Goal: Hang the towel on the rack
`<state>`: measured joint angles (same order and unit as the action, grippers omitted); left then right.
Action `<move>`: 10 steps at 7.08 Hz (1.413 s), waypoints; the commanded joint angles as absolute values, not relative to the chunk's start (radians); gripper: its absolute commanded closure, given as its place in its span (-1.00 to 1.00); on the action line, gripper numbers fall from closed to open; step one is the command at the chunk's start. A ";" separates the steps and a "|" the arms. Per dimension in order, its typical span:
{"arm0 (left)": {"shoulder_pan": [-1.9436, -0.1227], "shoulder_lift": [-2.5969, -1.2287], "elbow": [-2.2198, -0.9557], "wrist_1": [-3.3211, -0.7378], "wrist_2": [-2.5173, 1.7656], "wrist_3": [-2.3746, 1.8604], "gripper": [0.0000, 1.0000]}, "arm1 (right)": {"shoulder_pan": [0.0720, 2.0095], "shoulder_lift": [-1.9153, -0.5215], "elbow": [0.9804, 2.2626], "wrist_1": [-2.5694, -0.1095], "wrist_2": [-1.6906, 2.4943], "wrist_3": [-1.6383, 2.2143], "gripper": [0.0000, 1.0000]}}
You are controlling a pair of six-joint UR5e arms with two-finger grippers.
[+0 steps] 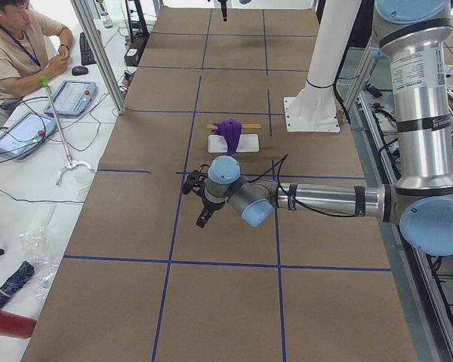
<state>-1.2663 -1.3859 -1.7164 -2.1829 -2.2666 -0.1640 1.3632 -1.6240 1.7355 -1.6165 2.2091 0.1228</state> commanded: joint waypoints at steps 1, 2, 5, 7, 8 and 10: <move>-1.411 -1.423 -1.703 -1.809 -2.283 0.044 -1.00 | 1.506 -1.681 1.710 -1.614 2.307 0.061 -1.00; -1.460 -1.428 -1.707 -1.772 -2.293 0.054 -1.00 | 1.511 -1.680 1.716 -1.614 2.303 0.078 -1.00; -1.468 -1.416 -1.703 -1.660 -2.295 0.055 -1.00 | 1.511 -1.684 1.715 -1.615 2.301 0.093 -1.00; -1.467 -1.425 -1.715 -1.641 -2.292 0.052 -1.00 | 1.511 -1.683 1.715 -1.615 2.301 0.110 -1.00; -1.465 -1.437 -1.704 -1.637 -2.289 0.049 -1.00 | 1.511 -1.683 1.715 -1.615 2.299 0.110 -1.00; -1.468 -1.430 -1.717 -1.638 -2.292 0.048 -1.00 | 1.509 -1.684 1.715 -1.615 2.299 0.109 -1.00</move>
<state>-1.4672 -1.4308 -1.7151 -1.6385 -2.2893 0.0479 1.5101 -1.6837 1.7150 -1.6153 2.2997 0.1097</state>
